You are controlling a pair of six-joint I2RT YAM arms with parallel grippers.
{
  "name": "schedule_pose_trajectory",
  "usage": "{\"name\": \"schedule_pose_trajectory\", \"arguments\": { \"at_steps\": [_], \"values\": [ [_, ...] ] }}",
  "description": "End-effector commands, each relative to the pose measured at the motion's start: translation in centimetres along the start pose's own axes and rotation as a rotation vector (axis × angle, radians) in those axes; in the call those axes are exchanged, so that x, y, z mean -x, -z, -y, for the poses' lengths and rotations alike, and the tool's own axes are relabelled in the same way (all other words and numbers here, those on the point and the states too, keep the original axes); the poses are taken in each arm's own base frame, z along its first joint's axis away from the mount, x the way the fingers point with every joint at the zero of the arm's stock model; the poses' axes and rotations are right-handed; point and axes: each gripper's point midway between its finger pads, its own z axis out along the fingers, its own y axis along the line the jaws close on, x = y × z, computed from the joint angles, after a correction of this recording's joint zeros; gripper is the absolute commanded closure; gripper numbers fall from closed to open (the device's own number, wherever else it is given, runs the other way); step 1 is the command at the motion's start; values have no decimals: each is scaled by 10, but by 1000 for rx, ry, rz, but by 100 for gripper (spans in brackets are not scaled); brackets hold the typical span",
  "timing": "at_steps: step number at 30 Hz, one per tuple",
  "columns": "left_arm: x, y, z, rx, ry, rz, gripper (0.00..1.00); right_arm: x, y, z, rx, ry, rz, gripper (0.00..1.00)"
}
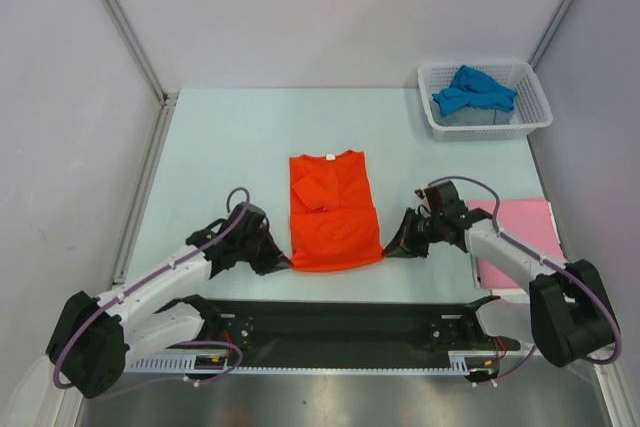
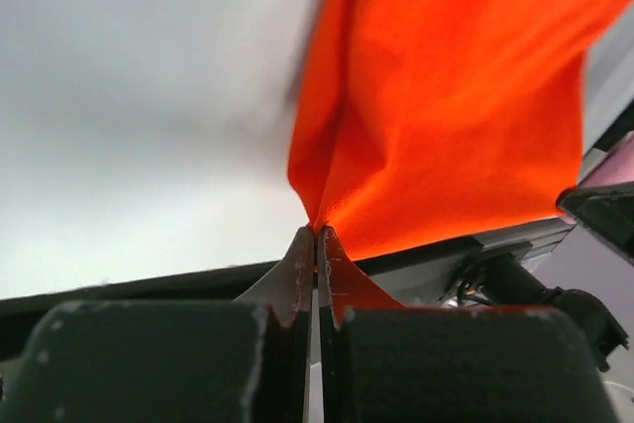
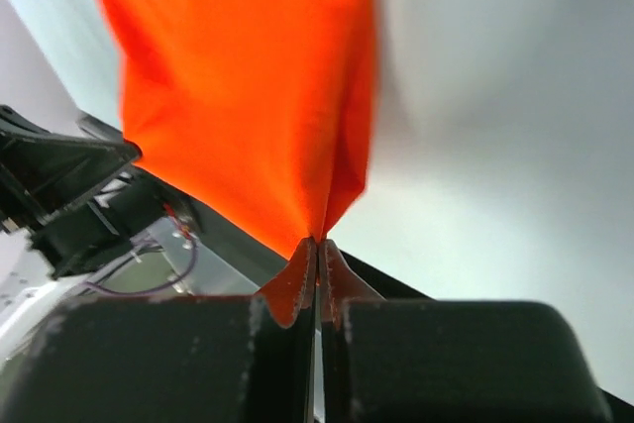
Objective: Fold and stack the t-shirts
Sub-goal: Fold the tshirt
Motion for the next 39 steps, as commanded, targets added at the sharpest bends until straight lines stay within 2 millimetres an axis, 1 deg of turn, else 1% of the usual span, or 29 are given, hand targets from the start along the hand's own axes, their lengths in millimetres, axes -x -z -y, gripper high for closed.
{"name": "schedule_pose_trajectory", "arguments": {
  "at_steps": [1, 3, 4, 5, 7, 9, 10, 12, 13, 14, 15, 16, 17, 18, 19, 21, 22, 23, 24, 25, 27, 28, 30, 31, 34, 35, 37, 38, 39],
  "values": [
    [31, 21, 44, -48, -56, 89, 100, 43, 14, -41, 31, 84, 78, 100],
    [46, 22, 50, -32, -51, 103, 100, 56, 12, -47, 40, 71, 71, 100],
    [53, 26, 62, -55, -70, 110, 100, 71, 17, -61, 68, 84, 95, 100],
    [64, 27, 64, -55, -55, 121, 100, 75, 10, -58, 65, 74, 66, 100],
    [73, 23, 68, -47, -43, 101, 100, 92, 12, -67, 79, 82, 71, 100],
    [87, 22, 73, -61, -35, 114, 100, 99, 7, -70, 90, 78, 53, 100],
    [96, 20, 77, -60, -33, 120, 100, 108, 10, -78, 104, 92, 66, 100],
    [105, 18, 84, -73, -44, 129, 100, 117, 3, -77, 99, 96, 54, 100],
    [114, 20, 93, -84, -50, 142, 99, 121, 2, -80, 105, 100, 53, 100],
    [122, 15, 93, -70, -38, 138, 100, 132, 3, -86, 116, 108, 66, 100],
    [126, 13, 95, -71, -49, 135, 100, 138, -3, -83, 112, 104, 59, 100],
    [134, 15, 105, -89, -54, 147, 99, 144, -6, -83, 109, 100, 57, 100],
    [142, 8, 104, -75, -44, 141, 100, 150, -7, -84, 111, 101, 57, 100],
    [146, 7, 108, -83, -53, 137, 100, 163, -3, -92, 126, 115, 80, 100],
    [156, 10, 117, -98, -55, 152, 100, 168, -11, -89, 125, 101, 62, 100],
    [165, 2, 119, -86, -55, 145, 100, 186, -9, -100, 145, 116, 79, 100],
    [173, 4, 128, -101, -60, 158, 100, 191, -14, -98, 140, 105, 64, 100],
    [178, 3, 130, -102, -56, 160, 100, 195, -17, -99, 144, 103, 60, 100],
    [182, -3, 129, -92, -50, 154, 100, 206, -14, -107, 162, 119, 73, 100],
    [190, -1, 136, -103, -50, 165, 100, 210, -20, -103, 158, 103, 56, 100],
    [197, -7, 136, -95, -39, 164, 100, 222, -18, -110, 172, 110, 68, 100],
    [204, -5, 142, -109, -40, 177, 100, 226, -20, -110, 178, 103, 64, 100],
    [212, -8, 144, -106, -35, 184, 99, 233, -27, -108, 181, 86, 57, 100],
    [217, -13, 145, -105, -29, 178, 100, 239, -25, -114, 198, 92, 61, 100],
    [228, -18, 149, -114, -24, 178, 100, 249, -32, -113, 204, 79, 58, 100],
    [229, -25, 147, -106, -17, 164, 100, 254, -32, -116, 213, 82, 63, 100],
    [236, -26, 150, -109, -16, 171, 100, 258, -39, -113, 212, 65, 51, 100],
    [239, -28, 149, -104, -11, 171, 100, 264, -38, -117, 219, 74, 61, 100],
    [242, -28, 149, -104, -8, 177, 100, 267, -44, -113, 213, 68, 58, 100]
  ]
}}
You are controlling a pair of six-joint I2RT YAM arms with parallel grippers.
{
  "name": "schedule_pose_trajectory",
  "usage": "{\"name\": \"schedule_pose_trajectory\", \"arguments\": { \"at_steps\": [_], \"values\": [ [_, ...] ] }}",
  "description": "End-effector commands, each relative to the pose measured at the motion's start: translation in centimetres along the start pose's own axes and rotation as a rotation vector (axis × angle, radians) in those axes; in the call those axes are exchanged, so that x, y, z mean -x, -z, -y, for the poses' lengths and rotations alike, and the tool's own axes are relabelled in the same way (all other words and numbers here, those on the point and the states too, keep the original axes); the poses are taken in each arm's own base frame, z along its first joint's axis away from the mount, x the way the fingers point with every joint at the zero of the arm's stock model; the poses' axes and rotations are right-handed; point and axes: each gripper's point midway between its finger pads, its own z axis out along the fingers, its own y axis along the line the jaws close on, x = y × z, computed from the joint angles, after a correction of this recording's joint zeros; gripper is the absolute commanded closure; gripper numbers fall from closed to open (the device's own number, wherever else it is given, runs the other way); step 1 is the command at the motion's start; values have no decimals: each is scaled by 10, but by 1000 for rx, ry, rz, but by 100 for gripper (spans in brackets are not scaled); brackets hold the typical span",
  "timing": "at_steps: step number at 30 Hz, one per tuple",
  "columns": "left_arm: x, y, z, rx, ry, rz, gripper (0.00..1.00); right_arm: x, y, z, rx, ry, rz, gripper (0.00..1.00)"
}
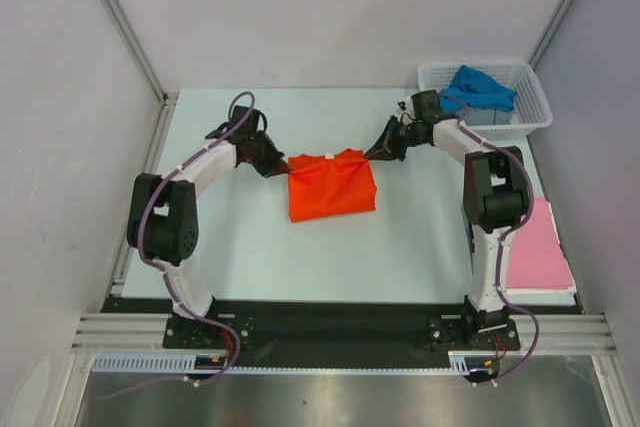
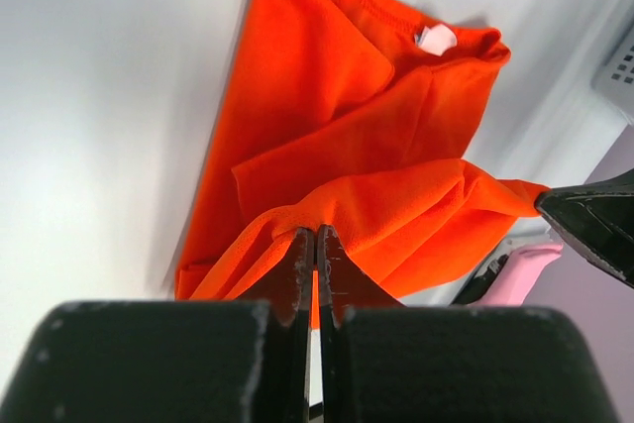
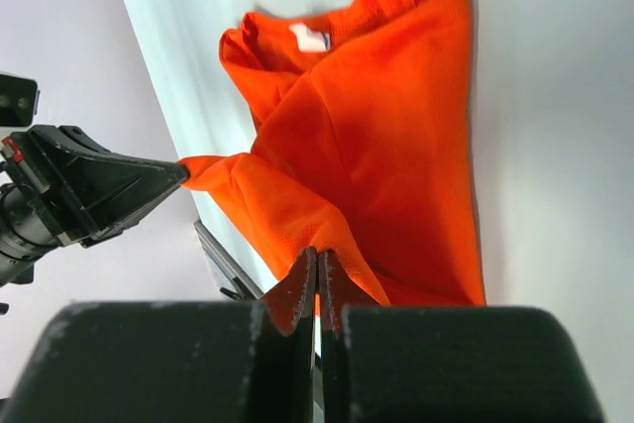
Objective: Fold and stack the t-shirts
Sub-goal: Fold the tshirt
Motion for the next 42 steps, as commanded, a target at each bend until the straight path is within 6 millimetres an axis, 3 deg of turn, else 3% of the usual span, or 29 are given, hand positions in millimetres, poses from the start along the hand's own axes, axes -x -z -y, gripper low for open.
{"name": "schedule_pose_trajectory", "arguments": {
  "at_steps": [1, 9, 19, 36, 42],
  "values": [
    [22, 6, 21, -61, -22, 40, 100, 15, -2, -10, 39, 4, 2, 100],
    [40, -8, 28, -78, -2, 37, 100, 42, -13, -13, 62, 6, 21, 100],
    [54, -27, 41, -107, 0, 21, 99, 60, -17, -2, 64, -27, 37, 100],
    [81, -34, 28, -72, 36, 79, 100, 77, -35, 2, 104, -48, 36, 100],
    [84, -49, 23, -52, 33, 58, 99, 84, -43, 3, 108, -56, 44, 100]
  ]
}}
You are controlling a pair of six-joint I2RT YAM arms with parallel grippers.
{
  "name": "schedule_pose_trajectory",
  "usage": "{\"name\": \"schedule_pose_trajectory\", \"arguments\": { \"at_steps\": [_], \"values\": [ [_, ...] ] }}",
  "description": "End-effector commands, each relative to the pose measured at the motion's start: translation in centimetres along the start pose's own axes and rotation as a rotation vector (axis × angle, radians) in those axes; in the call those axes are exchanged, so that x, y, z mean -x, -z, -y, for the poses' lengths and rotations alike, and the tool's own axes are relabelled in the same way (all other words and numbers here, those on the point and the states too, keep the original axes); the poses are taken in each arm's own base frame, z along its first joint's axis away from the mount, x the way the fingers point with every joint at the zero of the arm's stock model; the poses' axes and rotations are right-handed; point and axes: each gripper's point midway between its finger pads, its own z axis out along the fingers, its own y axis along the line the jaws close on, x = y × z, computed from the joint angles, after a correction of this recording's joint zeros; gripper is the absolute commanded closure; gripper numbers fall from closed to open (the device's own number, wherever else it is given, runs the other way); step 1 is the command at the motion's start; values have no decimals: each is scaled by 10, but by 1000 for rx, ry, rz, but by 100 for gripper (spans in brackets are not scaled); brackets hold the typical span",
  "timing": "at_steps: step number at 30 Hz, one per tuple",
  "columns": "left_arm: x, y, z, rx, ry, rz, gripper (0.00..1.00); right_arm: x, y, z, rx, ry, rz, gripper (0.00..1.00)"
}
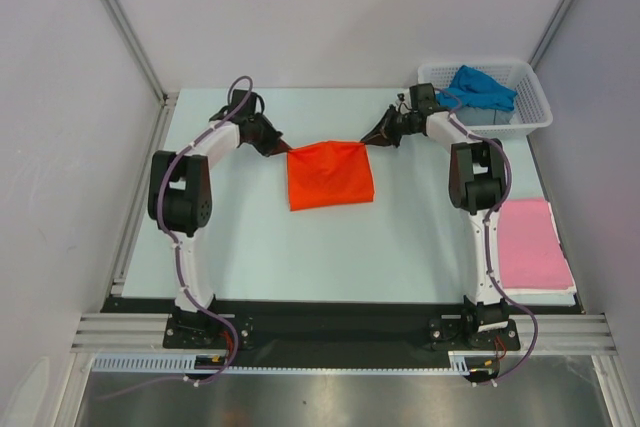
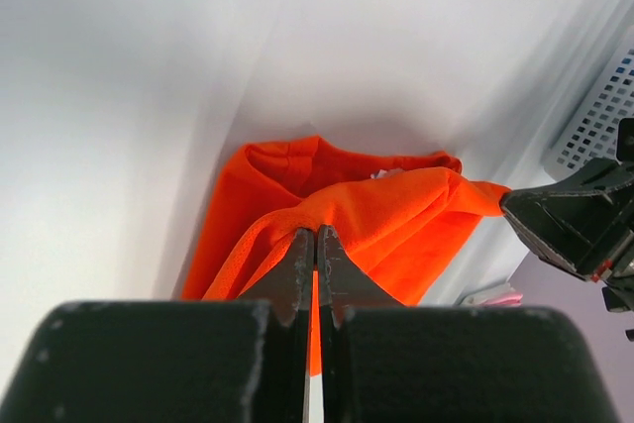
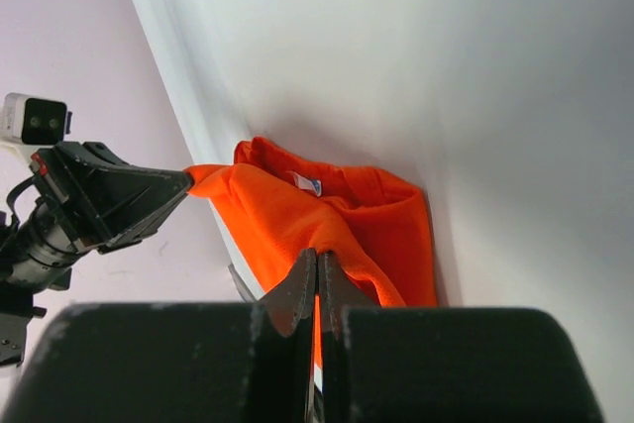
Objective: Fold and stack the t-shirts
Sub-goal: Fold the tshirt
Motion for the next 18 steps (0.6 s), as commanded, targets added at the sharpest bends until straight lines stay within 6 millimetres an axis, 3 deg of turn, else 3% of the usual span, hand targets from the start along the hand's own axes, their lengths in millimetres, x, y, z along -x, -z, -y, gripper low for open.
{"name": "schedule_pose_trajectory", "arguments": {
  "at_steps": [1, 5, 8, 9, 11, 12, 14, 15, 17, 18],
  "values": [
    [15, -4, 6, -15, -12, 28, 100, 11, -1, -16, 45, 24, 14, 100],
    [15, -12, 0, -6, -12, 20, 99, 17, -4, -16, 49, 24, 27, 99],
    [27, -9, 0, 10, -39, 68, 83, 25, -5, -12, 35, 18, 35, 87],
    [35, -2, 6, 22, -61, 99, 70, 34, -1, -20, 40, 41, 56, 84],
    [50, 12, 12, 51, -159, 155, 59, 36, 3, -13, -14, 55, 50, 70],
    [64, 30, 21, 76, -192, 215, 51, 52, 14, -25, -31, 110, 100, 66],
    [73, 51, 32, 73, -278, 263, 47, 50, 27, -26, -96, 176, 94, 53],
    [74, 69, 43, 53, -307, 290, 45, 54, 33, -28, -124, 203, 115, 49],
    [69, 82, 56, 5, -363, 301, 43, 50, 51, -42, -150, 265, 137, 48],
    [49, 79, 59, -43, -380, 242, 44, 44, 52, -43, -156, 276, 131, 47]
  ]
}}
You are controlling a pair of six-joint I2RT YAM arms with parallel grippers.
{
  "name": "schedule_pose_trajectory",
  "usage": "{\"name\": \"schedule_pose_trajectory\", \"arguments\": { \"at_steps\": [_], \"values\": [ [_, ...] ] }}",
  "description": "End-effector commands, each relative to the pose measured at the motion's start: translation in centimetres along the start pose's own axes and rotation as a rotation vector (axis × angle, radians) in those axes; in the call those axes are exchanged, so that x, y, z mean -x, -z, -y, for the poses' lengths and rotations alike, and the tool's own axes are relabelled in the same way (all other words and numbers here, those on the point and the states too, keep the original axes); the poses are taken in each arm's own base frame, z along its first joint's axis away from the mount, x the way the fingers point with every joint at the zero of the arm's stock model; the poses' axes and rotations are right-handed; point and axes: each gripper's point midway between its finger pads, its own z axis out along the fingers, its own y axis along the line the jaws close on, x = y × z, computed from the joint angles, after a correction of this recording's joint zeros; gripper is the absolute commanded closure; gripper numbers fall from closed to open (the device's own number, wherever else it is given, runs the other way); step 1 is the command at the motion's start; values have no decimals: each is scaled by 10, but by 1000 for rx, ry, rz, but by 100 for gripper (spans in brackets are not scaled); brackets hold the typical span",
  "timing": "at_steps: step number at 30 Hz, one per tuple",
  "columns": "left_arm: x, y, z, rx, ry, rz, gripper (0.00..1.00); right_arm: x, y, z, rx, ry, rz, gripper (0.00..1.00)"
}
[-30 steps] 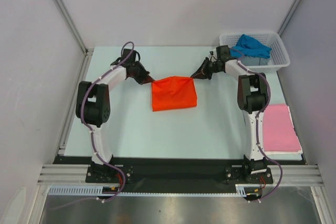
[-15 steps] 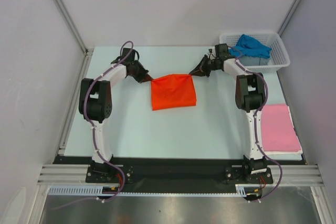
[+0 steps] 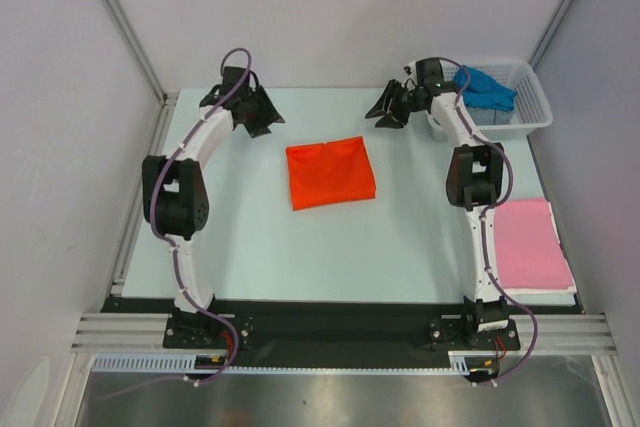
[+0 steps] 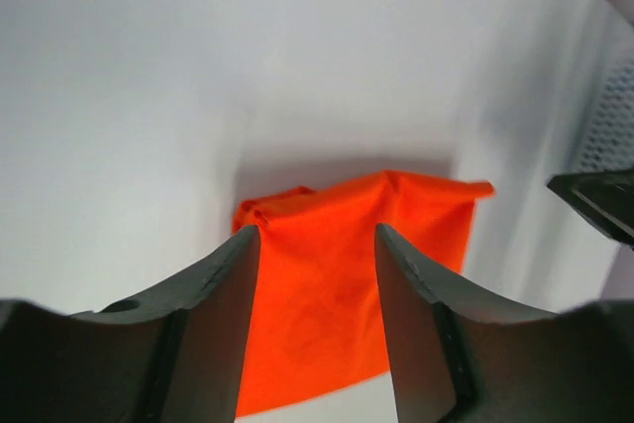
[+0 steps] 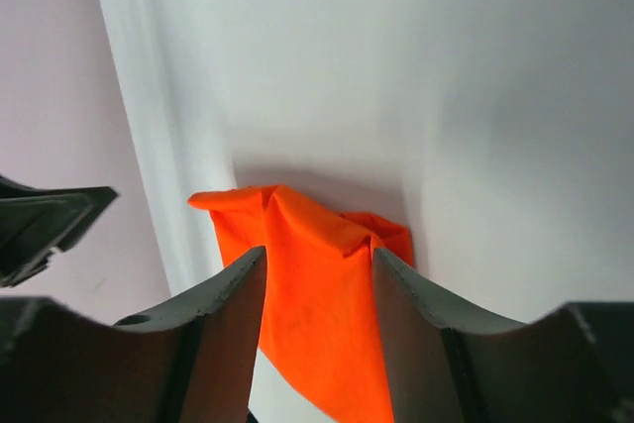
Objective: Fold and stack the t-shirts
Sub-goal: Fold the tshirt
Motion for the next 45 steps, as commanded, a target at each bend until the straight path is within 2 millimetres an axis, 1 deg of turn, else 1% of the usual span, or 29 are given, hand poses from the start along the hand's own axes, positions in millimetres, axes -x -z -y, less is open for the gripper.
{"name": "schedule_pose_trajectory", "arguments": {
  "at_steps": [1, 2, 3, 5, 6, 7, 8, 9, 10, 11, 12, 13, 14, 15, 16, 18, 19, 20, 25, 26, 31, 32, 33, 34, 39, 40, 41, 42, 45],
  "values": [
    [6, 59, 42, -153, -138, 67, 45, -16, 35, -9, -88, 86, -11, 47],
    [-3, 61, 49, -201, -134, 55, 47, -15, 44, -27, -59, 122, 21, 47],
    [-24, 53, 52, -249, -133, 27, 51, -24, 44, -35, -26, 125, 8, 47],
    [-48, 55, 68, -369, -99, -31, 57, -47, 34, -49, 39, 129, -13, 52],
    [-64, 48, 73, -421, -97, -42, 63, -54, 28, -56, 65, 133, -21, 60],
    [-75, 47, 78, -459, -61, -79, 65, -66, 19, -63, 87, 138, -38, 63],
    [-77, 42, 85, -494, -63, -69, 68, -72, 11, -70, 128, 120, -45, 68],
    [-93, 36, 85, -494, -66, -101, 71, -76, 5, -72, 145, 117, -47, 74],
    [-94, 34, 91, -516, -80, -87, 72, -79, -1, -74, 155, 115, -41, 85],
    [-97, 26, 91, -516, -87, -79, 73, -77, -9, -82, 179, 140, -12, 88],
    [-105, 20, 90, -515, -84, -92, 74, -84, -17, -74, 176, 84, -23, 92],
    [-107, 15, 89, -514, -63, -101, 75, -85, -22, -72, 184, 64, -18, 96],
    [-108, 12, 90, -535, -57, -98, 76, -79, -27, -77, 234, 76, 13, 97],
    [-115, 0, 81, -521, -37, -115, 76, -87, -36, -64, 234, 28, -1, 99],
    [-117, -5, 79, -521, -26, -118, 77, -85, -40, -65, 257, -6, 12, 100],
    [-117, -20, 71, -506, -18, -115, 78, -81, -48, -65, 291, 6, 38, 100],
    [-117, -24, 68, -503, -11, -118, 78, -82, -56, -56, 282, -8, 33, 100],
    [-115, -27, 68, -512, -9, -107, 79, -80, -59, -56, 289, 1, 44, 100],
    [-109, -52, 47, -496, 28, -105, 80, -74, -76, -40, 274, 7, 62, 100],
    [-106, -54, 46, -500, 34, -99, 80, -73, -82, -30, 260, -3, 64, 100],
    [-91, -64, 26, -485, 72, -79, 82, -60, -93, -7, 218, -31, 102, 99],
    [-80, -69, 13, -464, 101, -62, 83, -52, -98, 4, 199, -57, 126, 98],
    [-80, -69, 12, -459, 103, -61, 83, -51, -98, 7, 192, -62, 131, 98],
    [-75, -73, 3, -443, 122, -57, 83, -46, -99, 6, 189, -57, 141, 98],
    [-62, -83, -15, -398, 148, -55, 84, -37, -106, 29, 138, -115, 166, 93],
    [-54, -84, -14, -391, 138, -42, 84, -35, -106, 33, 128, -125, 172, 93],
    [-55, -89, -19, -371, 122, -50, 84, -27, -105, 31, 129, -119, 184, 93],
    [-57, -91, -23, -351, 123, -66, 84, -29, -108, 41, 97, -136, 176, 92],
    [-49, -89, -21, -357, 100, -68, 83, -18, -108, 38, 99, -128, 171, 91]
  ]
}}
